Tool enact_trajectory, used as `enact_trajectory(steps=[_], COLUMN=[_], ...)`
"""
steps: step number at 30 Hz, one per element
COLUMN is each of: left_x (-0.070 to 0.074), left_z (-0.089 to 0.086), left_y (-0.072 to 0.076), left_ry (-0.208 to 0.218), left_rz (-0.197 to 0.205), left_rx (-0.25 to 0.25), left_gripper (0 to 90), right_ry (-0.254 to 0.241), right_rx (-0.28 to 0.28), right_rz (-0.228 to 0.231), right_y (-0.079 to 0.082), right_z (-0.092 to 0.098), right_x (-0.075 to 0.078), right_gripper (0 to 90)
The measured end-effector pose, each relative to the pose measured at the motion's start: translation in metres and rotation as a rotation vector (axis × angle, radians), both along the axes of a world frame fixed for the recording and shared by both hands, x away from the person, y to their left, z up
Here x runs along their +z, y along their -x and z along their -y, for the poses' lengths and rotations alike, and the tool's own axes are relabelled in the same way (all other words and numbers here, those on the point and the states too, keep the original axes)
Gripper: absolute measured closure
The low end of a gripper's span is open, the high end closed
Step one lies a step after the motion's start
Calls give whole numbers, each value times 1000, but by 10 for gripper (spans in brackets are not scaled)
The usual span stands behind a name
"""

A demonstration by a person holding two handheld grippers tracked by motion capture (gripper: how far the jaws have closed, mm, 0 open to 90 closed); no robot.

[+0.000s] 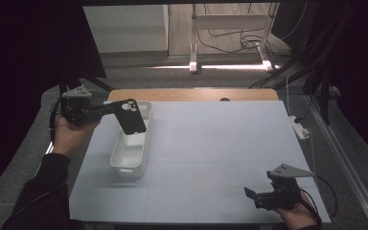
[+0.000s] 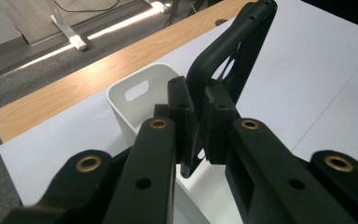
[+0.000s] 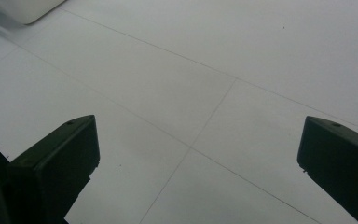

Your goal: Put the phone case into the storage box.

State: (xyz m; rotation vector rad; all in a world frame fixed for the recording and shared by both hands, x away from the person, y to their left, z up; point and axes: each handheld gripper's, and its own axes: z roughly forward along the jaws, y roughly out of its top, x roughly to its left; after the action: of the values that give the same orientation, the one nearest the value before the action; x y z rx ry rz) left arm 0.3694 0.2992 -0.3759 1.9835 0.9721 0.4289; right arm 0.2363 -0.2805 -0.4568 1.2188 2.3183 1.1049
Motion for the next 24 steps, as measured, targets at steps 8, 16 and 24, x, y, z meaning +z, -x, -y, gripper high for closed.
enact_trajectory(steps=[8, 16, 24], left_x=[-5, -7, -12], left_z=[4, 7, 10], left_y=[-15, -31, -46], left_ry=[-6, -16, -33], left_rz=[-1, 5, 18], left_rx=[2, 3, 5], left_gripper=[832, 832, 832], right_ry=[2, 3, 6], right_rx=[4, 9, 13], right_rz=[-4, -10, -12], right_y=[0, -1, -1], right_z=[0, -1, -1], right_x=[0, -1, -1], right_gripper=[0, 0, 0])
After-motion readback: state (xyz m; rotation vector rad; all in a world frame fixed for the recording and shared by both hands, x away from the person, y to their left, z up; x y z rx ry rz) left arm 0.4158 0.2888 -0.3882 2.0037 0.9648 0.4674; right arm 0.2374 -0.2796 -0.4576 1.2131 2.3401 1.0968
